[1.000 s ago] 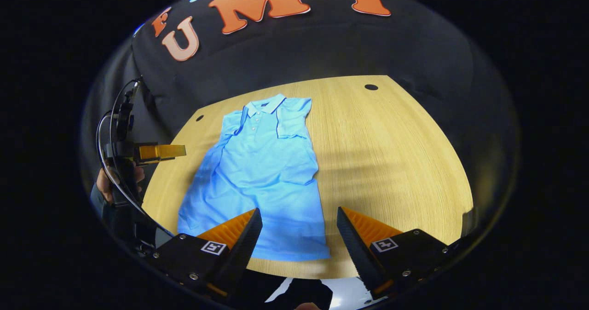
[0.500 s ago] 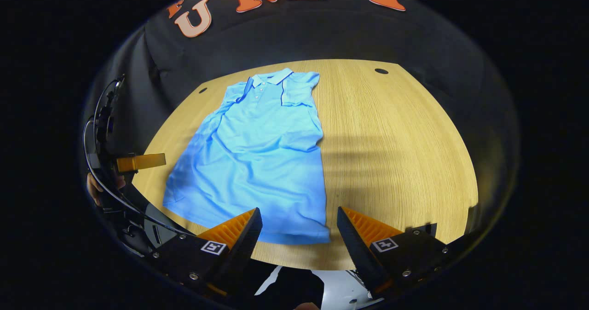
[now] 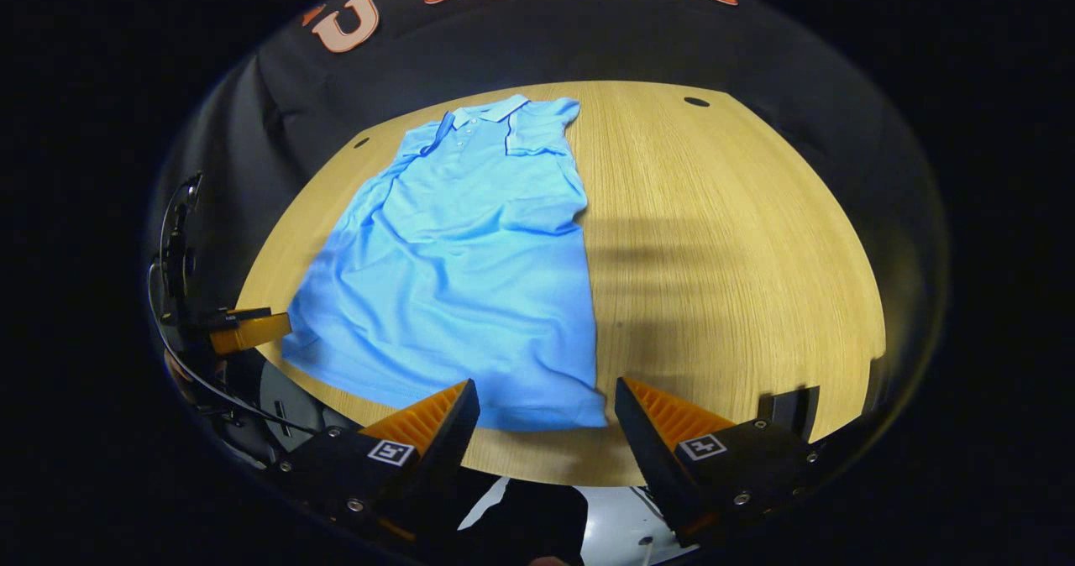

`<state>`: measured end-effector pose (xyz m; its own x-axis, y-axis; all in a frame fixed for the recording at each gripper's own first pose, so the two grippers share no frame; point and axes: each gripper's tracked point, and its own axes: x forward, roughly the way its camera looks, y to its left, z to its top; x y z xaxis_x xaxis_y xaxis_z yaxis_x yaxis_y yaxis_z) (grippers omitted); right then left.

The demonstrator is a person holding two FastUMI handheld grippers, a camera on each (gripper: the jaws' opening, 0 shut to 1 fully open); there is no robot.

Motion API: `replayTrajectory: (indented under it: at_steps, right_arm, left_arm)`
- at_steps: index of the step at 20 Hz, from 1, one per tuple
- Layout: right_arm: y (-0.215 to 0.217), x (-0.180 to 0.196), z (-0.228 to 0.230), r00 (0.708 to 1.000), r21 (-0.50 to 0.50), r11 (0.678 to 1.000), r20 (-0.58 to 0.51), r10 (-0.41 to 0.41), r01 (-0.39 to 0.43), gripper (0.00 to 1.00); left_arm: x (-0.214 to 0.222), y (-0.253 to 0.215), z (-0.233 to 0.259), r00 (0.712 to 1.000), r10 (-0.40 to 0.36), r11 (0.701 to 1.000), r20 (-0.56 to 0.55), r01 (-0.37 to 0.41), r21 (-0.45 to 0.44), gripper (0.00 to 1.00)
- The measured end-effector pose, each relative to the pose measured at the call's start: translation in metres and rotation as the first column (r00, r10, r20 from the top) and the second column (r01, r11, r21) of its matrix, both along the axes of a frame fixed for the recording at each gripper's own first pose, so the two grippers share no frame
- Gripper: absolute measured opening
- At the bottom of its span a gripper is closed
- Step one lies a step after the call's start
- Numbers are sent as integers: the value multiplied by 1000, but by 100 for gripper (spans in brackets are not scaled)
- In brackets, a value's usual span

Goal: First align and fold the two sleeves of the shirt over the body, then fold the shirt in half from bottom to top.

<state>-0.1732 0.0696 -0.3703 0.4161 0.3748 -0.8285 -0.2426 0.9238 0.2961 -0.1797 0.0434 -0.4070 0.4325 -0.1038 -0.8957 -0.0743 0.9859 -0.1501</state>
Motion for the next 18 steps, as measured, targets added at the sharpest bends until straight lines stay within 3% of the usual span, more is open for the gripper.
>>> replayTrajectory:
  at_steps: [5,9,11,14,15,17,18]
  right_arm:
    - [1,-9,-19,999,-41,999,-49,20,-22,94]
    - [0,-1,-23,1000,-92,996,5,17,-16,82]
    - [-6,3,-26,999,-152,988,42,13,-6,72]
    - [-5,12,-26,998,-139,989,48,-45,52,33]
    - [-3,14,-25,997,-120,991,42,-61,66,24]
    - [-2,16,-25,996,-74,994,31,-81,83,11]
    - [1,15,-24,996,-37,995,15,-89,90,5]
  left_arm:
    - [-15,-1,-18,1000,-4,1000,-23,4,1,100]
    - [-12,-1,-22,1000,-25,999,12,25,44,100]
    - [-8,0,-24,999,11,999,34,-13,47,100]
    - [-1,-1,-27,998,5,999,68,-8,49,100]
    - [0,0,-27,997,11,998,77,-15,56,100]
    - [0,-6,-25,997,31,998,74,-35,54,67]
    - [2,-8,-22,997,37,998,72,-41,56,43]
